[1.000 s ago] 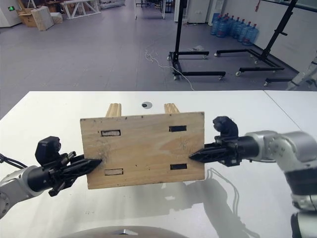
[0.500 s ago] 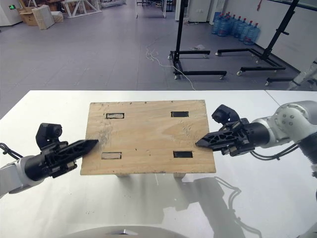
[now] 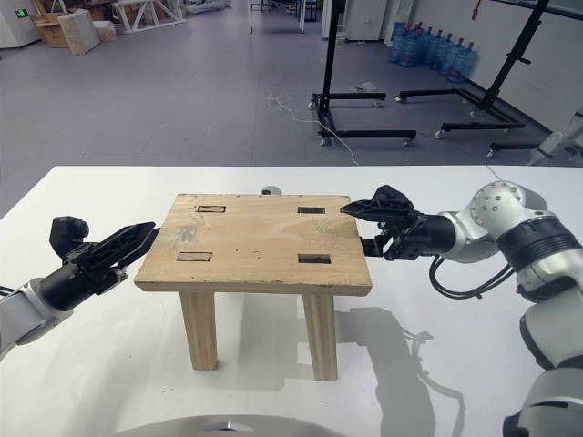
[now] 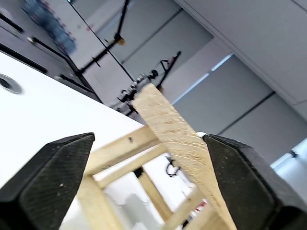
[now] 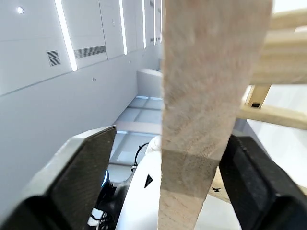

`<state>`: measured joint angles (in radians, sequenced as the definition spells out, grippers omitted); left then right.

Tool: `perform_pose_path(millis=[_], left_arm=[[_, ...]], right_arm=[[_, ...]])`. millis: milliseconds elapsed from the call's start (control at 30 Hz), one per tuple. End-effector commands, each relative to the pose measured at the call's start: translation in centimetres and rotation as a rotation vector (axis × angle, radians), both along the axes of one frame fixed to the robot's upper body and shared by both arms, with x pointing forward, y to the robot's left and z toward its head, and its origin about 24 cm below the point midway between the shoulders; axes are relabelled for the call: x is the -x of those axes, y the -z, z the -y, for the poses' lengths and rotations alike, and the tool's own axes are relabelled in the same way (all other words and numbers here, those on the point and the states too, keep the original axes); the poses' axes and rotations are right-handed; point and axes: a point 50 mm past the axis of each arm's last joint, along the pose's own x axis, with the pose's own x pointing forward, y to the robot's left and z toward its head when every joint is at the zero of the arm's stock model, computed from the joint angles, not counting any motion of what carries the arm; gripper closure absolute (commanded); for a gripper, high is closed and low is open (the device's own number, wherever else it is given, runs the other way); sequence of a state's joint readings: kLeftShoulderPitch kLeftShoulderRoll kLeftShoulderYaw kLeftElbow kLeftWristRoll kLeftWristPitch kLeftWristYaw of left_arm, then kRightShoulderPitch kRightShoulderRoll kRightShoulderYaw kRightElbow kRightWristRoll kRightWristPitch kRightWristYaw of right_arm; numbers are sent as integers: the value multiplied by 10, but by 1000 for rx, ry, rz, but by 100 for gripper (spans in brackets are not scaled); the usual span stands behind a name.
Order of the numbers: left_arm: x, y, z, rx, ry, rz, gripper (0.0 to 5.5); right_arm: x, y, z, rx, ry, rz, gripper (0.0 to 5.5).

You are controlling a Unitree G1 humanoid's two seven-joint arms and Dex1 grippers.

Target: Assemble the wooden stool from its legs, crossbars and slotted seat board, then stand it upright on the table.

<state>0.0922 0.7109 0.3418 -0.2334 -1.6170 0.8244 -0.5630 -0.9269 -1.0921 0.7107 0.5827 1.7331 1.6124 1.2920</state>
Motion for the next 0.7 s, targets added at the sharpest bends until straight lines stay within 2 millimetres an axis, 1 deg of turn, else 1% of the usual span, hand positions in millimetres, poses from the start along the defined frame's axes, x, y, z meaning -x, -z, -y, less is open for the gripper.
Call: perform_pose_path(millis=[33,133,200,267,300,367,433,500,533,567,633,700], left_arm=[[-8,-16,-3,-29,-102,145,70],[-8,-18,-9,-36,-145,182,70],[-2,-18,-13,-69,-165,204,70],[10,-17,-20,-90,-197,220,70],[16,-15,-23,-97,-217,216,70],[37,-5,-23,-149,-208,183,70],[66,7,-14,-161,-113,109,70],[96,14,8,-146,58,53,70],[105,12,20,-123,135,46,70],[111,8,31,-104,195,50,70],[116,4,42,-88,258,62,70],[116,4,47,-100,320,61,70]], right_arm=[[9,-2,15,0,61,17,186],[18,1,24,21,101,42,186],[17,7,37,107,229,125,186],[16,10,50,162,359,205,186],[20,11,54,175,383,219,186],[42,17,57,195,376,236,186],[71,31,51,202,342,241,186],[99,49,39,195,361,237,186],[113,53,31,169,381,233,186],[125,54,23,142,386,237,186],[141,51,10,100,367,245,186],[146,49,1,84,309,268,186]])
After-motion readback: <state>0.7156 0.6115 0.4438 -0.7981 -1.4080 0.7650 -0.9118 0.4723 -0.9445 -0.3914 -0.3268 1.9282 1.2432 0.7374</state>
